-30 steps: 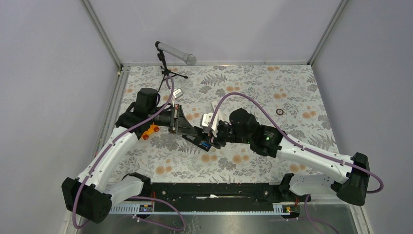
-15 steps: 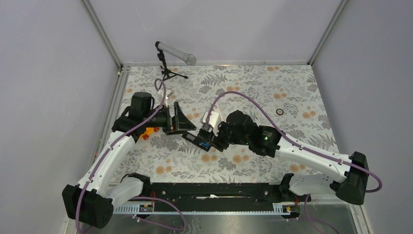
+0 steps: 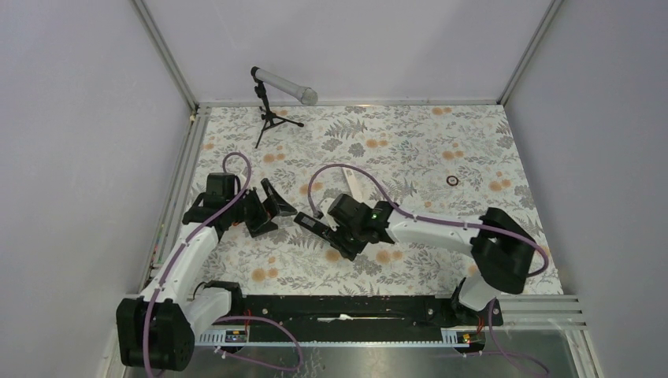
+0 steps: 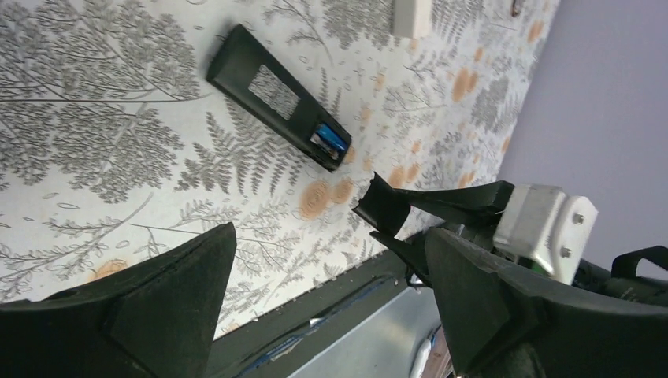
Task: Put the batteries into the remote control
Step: Load the battery cover into the remote control.
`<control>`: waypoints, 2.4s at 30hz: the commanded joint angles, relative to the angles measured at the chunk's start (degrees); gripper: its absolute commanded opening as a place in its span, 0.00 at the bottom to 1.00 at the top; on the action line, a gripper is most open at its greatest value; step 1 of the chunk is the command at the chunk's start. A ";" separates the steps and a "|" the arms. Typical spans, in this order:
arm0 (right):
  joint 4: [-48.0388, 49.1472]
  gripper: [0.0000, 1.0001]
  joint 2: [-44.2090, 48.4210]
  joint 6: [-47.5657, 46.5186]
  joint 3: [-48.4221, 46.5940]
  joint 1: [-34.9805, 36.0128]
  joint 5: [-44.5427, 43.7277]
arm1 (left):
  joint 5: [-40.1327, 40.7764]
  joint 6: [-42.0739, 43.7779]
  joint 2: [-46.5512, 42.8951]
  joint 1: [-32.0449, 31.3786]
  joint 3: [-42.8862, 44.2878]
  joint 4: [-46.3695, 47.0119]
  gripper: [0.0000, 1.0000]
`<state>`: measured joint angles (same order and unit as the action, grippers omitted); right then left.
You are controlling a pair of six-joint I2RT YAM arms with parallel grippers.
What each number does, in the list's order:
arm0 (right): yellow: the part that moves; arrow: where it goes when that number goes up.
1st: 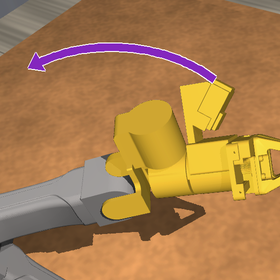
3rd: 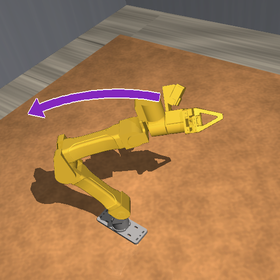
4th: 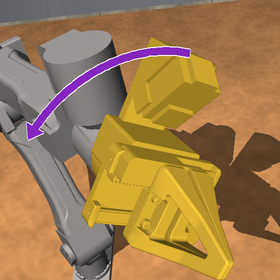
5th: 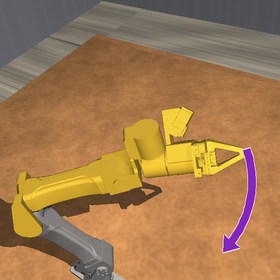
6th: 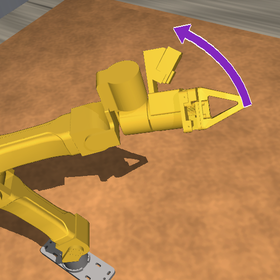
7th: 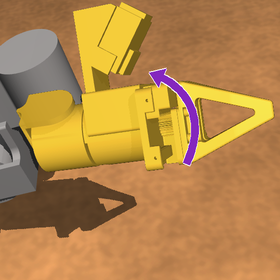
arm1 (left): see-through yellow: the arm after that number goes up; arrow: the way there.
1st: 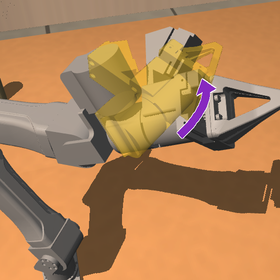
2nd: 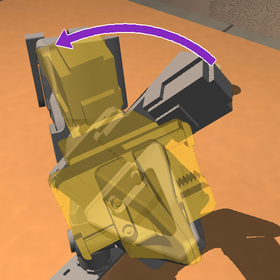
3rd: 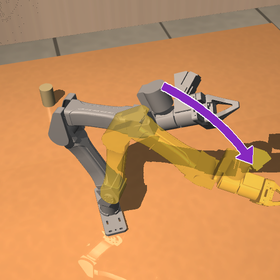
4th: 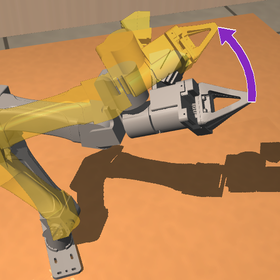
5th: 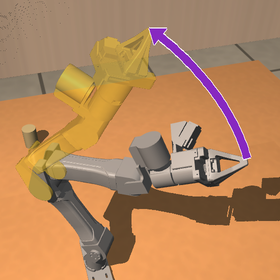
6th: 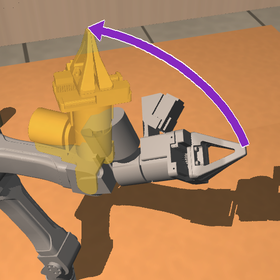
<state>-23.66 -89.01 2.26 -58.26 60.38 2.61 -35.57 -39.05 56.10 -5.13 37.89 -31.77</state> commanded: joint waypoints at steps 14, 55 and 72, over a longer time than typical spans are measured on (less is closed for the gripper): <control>-8.32 0.22 -19.85 -2.00 -19.72 -1.03 -7.15 | 10.80 4.52 5.98 1.46 -2.00 3.94 0.61; -9.37 0.27 -23.64 -5.78 -22.74 -3.32 -2.29 | 9.42 5.42 6.59 3.46 -1.86 3.03 0.63; -8.01 0.30 -24.17 -7.14 -22.46 -4.17 -3.42 | 9.09 5.48 6.75 3.52 -1.88 3.03 0.63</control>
<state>-32.42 -112.79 -4.08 -79.66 57.21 0.56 -25.30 -34.35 62.76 -2.02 35.70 -30.11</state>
